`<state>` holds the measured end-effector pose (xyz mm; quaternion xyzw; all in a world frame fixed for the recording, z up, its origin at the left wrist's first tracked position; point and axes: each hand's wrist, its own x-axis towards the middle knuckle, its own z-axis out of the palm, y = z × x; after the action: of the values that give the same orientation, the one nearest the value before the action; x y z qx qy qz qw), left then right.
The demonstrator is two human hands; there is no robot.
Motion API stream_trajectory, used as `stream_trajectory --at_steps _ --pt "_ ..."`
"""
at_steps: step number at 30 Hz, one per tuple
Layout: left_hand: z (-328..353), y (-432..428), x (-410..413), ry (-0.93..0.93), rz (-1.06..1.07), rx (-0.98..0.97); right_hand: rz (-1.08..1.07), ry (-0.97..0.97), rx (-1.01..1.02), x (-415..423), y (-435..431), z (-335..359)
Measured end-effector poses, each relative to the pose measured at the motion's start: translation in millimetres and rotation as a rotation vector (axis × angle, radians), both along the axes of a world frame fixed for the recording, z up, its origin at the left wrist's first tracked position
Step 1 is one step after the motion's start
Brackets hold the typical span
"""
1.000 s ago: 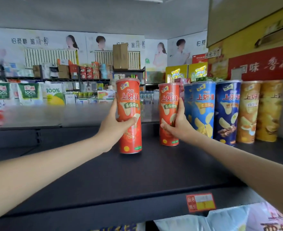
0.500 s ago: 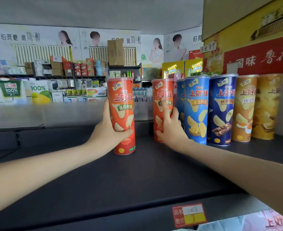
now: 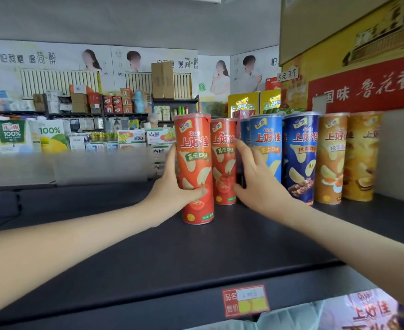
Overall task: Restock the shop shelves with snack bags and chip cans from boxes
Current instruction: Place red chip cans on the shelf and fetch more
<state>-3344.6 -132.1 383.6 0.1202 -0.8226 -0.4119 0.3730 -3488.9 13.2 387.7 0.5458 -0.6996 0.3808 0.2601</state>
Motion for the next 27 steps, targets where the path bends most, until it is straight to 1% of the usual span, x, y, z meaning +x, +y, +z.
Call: stream_trajectory --at_steps 2,5,9,11,13,15,18,20,24,26,27 --pt "-1 7 -12 -0.004 -0.044 0.010 0.004 -0.013 -0.015 -4 18 3" --pt "-2 19 -27 -0.010 -0.090 0.034 -0.048 -0.040 -0.027 -9 36 1" --pt "0 33 -42 -0.019 -0.113 0.048 -0.159 0.007 -0.072 -20 47 -7" --pt "0 36 -46 -0.027 -0.113 0.051 -0.218 -0.007 -0.067 -26 51 -10" --pt "1 38 -48 -0.038 -0.107 0.054 -0.249 0.026 -0.055 -29 52 -15" --pt "1 39 -48 -0.054 -0.099 0.053 -0.290 0.062 0.002 -31 54 -19" --pt "4 41 -49 -0.078 -0.094 0.051 -0.398 0.153 0.161 -30 57 -22" --pt "6 43 -50 -0.093 -0.088 0.050 -0.422 0.165 0.233 -29 59 -23" --pt "6 59 -42 -0.125 -0.011 0.062 -0.412 0.153 0.288 -21 62 -22" --pt "8 75 -29 -0.177 0.092 0.093 -0.382 0.155 0.281 -12 66 -20" --pt "11 82 -21 -0.198 0.146 0.104 -0.334 0.140 0.248 -5 68 -17"
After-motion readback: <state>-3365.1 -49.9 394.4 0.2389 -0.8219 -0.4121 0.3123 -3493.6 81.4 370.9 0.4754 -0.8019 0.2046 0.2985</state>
